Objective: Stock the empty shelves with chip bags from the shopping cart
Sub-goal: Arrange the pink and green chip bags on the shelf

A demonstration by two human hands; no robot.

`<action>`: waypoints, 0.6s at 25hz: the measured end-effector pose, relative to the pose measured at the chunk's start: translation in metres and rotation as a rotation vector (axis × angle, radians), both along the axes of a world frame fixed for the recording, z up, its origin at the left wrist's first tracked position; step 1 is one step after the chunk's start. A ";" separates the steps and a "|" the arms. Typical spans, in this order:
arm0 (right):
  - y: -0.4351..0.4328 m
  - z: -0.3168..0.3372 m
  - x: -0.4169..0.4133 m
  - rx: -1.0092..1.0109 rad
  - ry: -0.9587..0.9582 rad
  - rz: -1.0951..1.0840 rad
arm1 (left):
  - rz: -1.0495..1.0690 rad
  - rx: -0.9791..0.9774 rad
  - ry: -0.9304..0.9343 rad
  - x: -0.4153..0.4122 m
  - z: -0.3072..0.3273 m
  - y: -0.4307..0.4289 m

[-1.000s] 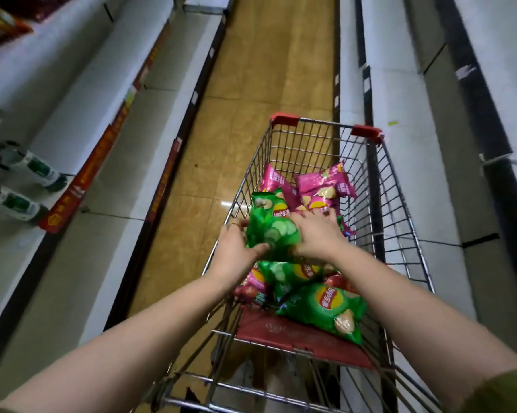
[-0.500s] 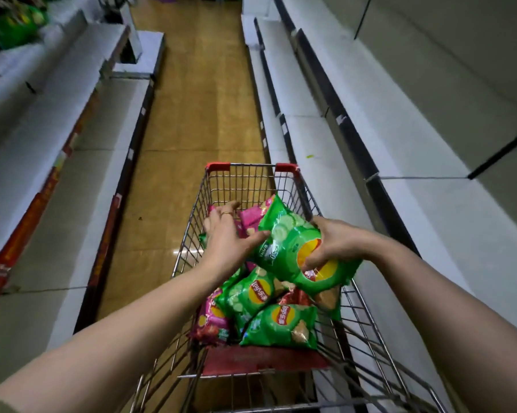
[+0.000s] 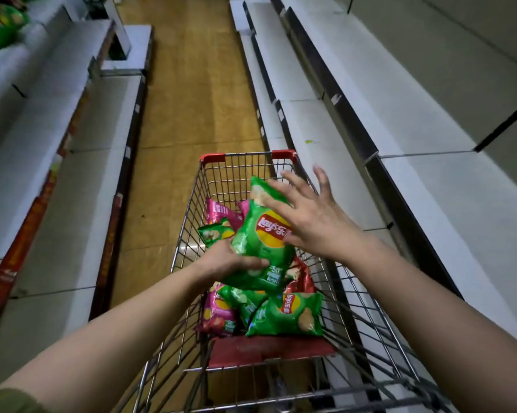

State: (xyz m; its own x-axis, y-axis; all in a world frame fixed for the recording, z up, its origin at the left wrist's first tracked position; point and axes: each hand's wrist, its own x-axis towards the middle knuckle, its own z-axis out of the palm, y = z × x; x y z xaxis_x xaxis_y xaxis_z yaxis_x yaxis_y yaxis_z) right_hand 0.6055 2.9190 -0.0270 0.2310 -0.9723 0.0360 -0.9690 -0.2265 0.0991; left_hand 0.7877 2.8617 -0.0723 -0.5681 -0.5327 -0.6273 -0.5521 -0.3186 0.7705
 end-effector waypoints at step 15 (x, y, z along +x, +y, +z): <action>-0.007 -0.086 0.025 0.404 -1.764 -0.705 | 0.351 0.294 0.285 0.007 -0.018 0.032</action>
State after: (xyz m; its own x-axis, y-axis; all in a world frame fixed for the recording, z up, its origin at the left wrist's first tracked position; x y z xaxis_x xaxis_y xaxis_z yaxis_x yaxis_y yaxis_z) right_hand 0.6307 2.9121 -0.1126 -0.1828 -0.8686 -0.4605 0.1821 0.4304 -0.8841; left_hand 0.7948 2.8938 -0.0901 -0.5567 -0.5464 -0.6257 -0.1555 -0.6714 0.7246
